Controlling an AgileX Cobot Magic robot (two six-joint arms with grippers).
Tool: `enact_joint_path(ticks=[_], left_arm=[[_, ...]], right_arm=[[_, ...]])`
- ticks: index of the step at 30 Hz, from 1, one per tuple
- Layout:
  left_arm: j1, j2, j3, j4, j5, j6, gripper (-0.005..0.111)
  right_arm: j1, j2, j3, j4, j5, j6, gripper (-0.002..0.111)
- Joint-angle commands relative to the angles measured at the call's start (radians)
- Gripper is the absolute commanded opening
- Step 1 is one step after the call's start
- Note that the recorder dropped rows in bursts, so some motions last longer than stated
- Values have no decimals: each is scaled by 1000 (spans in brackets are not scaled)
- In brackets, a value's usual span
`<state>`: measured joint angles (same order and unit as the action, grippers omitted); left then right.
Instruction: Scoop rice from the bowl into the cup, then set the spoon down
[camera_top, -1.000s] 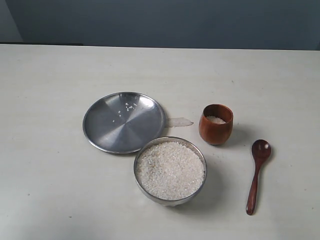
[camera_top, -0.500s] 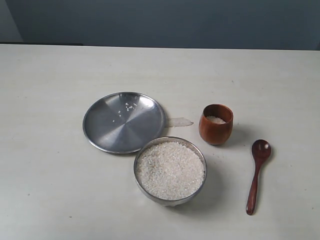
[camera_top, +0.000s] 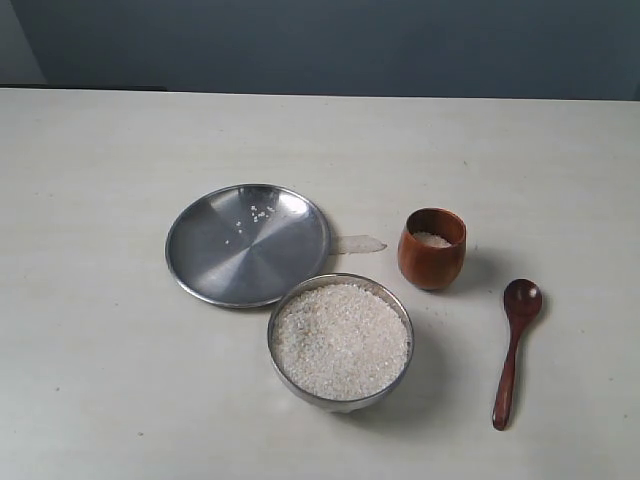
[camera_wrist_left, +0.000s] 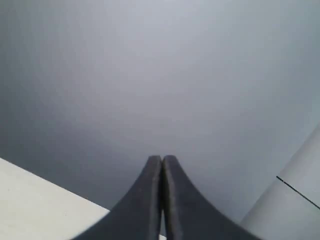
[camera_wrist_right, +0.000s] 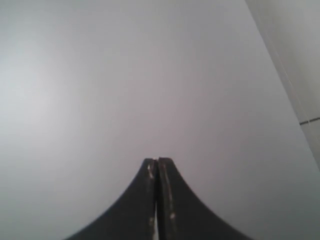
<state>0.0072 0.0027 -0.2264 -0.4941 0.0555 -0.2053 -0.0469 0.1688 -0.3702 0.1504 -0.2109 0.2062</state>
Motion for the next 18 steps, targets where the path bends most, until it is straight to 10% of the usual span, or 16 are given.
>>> enact_joint_path(ticks=[1, 18], left_arm=[[1, 56, -116, 101, 187, 4, 0], [1, 630, -311, 254, 551, 65, 0]], right_arm=[[33, 100, -97, -21, 166, -11, 1], [289, 542, -152, -16, 704, -101, 1]])
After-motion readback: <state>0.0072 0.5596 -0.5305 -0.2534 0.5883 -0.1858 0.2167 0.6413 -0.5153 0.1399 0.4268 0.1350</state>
